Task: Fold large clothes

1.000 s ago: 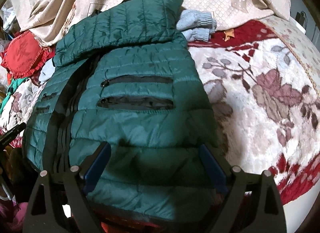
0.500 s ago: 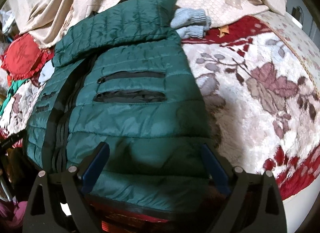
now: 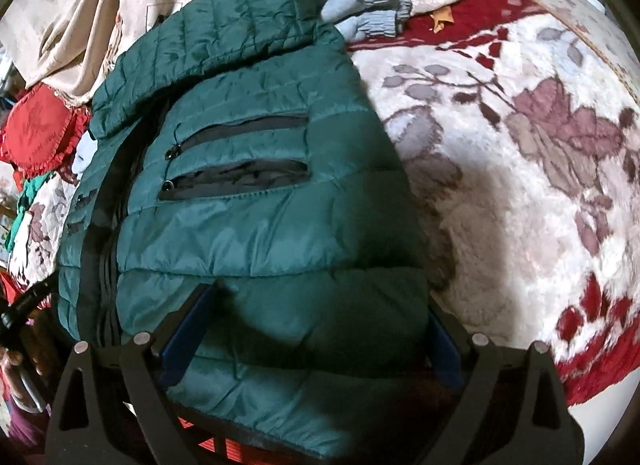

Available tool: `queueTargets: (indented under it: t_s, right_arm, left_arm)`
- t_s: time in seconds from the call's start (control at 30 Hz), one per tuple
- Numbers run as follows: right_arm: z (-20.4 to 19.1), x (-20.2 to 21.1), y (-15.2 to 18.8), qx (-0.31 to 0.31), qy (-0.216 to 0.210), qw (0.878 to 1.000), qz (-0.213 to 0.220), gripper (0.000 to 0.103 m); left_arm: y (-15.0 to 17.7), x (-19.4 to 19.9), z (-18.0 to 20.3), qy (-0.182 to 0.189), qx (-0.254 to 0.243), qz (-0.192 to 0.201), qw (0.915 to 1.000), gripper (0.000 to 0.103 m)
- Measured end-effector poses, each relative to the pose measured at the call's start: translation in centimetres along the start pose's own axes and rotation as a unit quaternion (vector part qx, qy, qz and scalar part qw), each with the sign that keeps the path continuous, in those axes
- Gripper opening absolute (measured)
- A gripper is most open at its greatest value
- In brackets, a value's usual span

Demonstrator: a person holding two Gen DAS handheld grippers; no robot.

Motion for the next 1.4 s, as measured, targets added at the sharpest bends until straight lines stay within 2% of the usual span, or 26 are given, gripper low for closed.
queueTargets:
  t_s: [0.07, 0.17, 0.3, 0.47, 0.63, 1.03, 1.13, 1.2, 1.27, 1.3, 1.4]
  right_arm:
    - [0.0, -0.2, -0.2, 0.004, 0.001, 1.000, -0.003, 0.097]
    - [-0.2, -0.4, -0.4, 0.011, 0.003, 1.000, -0.005, 0.098]
    - [-0.6, -0.4, -0.3, 0.020, -0.008, 1.000, -0.007, 0.099]
    - [-1.2, -0.5, -0.1, 0.036, -0.011, 0.999, -0.006, 0.099]
    - [-0.5, -1.0, -0.1, 0.009, -0.031, 0.999, -0.001, 0.103]
    - [-0.8, -1.2, 0.0, 0.027, -0.031, 0.999, -0.015, 0.102]
    - [-1.3, -0.6, 0.1, 0.038, -0.015, 0.999, 0.001, 0.089]
    - [-1.8, 0.0, 0.1, 0.056, -0.017, 0.998, 0.014, 0.066]
    - [-2.2, 0.5, 0.0, 0.065, -0.017, 0.997, 0.025, 0.056]
    - [-2.1, 0.5, 0.0, 0.065, -0.018, 0.997, 0.027, 0.054]
    - [-1.9, 0.4, -0.1, 0.061, -0.025, 0.998, 0.025, 0.053]
  left_arm:
    - [-0.2, -0.1, -0.2, -0.001, 0.006, 0.003, 1.0000, 0.042]
    - [0.2, -0.9, 0.0, 0.007, 0.007, -0.019, 0.9998, 0.042]
    - [1.5, -1.3, 0.6, 0.049, 0.019, -0.055, 0.9971, 0.042]
    - [1.8, -1.5, 0.9, 0.045, 0.016, -0.055, 0.9973, 0.042]
    - [1.8, -1.5, 1.0, 0.040, 0.011, -0.054, 0.9977, 0.044]
    - [1.9, -1.8, 0.8, 0.039, 0.008, -0.051, 0.9979, 0.047]
    - [1.9, -1.8, 0.8, 0.040, 0.006, -0.051, 0.9979, 0.047]
    - [2.0, -1.7, 1.0, 0.038, -0.003, -0.048, 0.9981, 0.045]
    - [2.1, -1.5, 1.3, 0.041, -0.011, -0.045, 0.9981, 0.033]
    - [2.2, -1.4, 1.6, 0.045, -0.015, -0.045, 0.9978, 0.024]
    - [2.2, -1.0, 2.2, 0.030, -0.037, -0.035, 0.9982, 0.014]
Point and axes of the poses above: each gripper's, at about its wrist camera, not at the fingertips, and x roughly against the way its jaws point, z to its right, y to its underside, the point moved 5 cm from there along -x, roughly the way its jaws point, and after that the axes turned 6 degrees about x, right-handed, at the moved point
